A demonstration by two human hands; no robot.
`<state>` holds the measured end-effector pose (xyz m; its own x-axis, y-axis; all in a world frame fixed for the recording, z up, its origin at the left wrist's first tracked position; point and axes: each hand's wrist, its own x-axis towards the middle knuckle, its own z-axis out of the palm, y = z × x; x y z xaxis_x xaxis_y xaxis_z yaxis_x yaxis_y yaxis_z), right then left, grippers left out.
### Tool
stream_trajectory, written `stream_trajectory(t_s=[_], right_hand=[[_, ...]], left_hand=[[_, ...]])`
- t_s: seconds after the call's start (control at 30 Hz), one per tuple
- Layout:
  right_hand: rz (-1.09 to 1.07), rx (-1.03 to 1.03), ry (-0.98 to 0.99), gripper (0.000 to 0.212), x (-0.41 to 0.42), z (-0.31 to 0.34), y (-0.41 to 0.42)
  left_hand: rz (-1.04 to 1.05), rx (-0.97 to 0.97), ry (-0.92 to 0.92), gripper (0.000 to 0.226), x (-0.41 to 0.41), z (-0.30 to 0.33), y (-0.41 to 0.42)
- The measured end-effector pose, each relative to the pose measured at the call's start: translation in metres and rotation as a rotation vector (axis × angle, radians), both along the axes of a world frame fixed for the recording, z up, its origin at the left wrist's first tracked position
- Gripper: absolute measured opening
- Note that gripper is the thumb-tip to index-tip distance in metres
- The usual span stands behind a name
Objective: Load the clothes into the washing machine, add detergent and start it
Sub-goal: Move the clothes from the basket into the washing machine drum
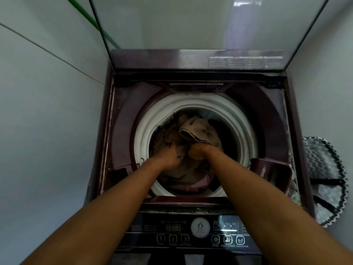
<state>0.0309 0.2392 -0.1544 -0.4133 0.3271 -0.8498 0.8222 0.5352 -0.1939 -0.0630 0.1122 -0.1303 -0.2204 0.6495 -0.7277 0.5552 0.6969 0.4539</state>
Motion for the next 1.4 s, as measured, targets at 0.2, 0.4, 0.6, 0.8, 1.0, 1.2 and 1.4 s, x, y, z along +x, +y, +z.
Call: stream_trajectory(t_s=[0.2, 0.4, 0.6, 0.8, 1.0, 1.2, 1.4], right_hand=[[0.168, -0.081, -0.058, 0.064, -0.007, 0.021, -0.018], [0.148, 0.034, 0.044, 0.060, 0.005, 0.047, -0.023], [-0.178, 0.184, 0.392, 0.024, 0.013, 0.089, 0.001], [-0.001, 0.137, 0.338, 0.043, 0.021, 0.037, -0.011], [0.134, 0.015, 0.092, 0.080, 0.009, -0.017, -0.022], [0.167, -0.039, 0.081, 0.068, -0.002, -0.021, -0.017], [0.188, -0.141, 0.070, 0.072, 0.011, -0.040, -0.018]], left_hand=[[0.047, 0.531, 0.429, 0.068, 0.008, 0.028, 0.021], [-0.118, 0.044, 0.074, 0.036, 0.000, 0.027, 0.030], [-0.257, -0.007, 0.092, 0.036, 0.005, 0.017, 0.018], [0.038, 0.248, 0.002, 0.033, 0.011, 0.016, 0.012], [-0.067, 0.117, 0.079, 0.042, 0.002, -0.010, 0.000], [-0.114, -0.080, 0.002, 0.067, -0.001, -0.053, 0.005], [-0.167, -0.172, -0.008, 0.083, -0.003, -0.073, -0.004]])
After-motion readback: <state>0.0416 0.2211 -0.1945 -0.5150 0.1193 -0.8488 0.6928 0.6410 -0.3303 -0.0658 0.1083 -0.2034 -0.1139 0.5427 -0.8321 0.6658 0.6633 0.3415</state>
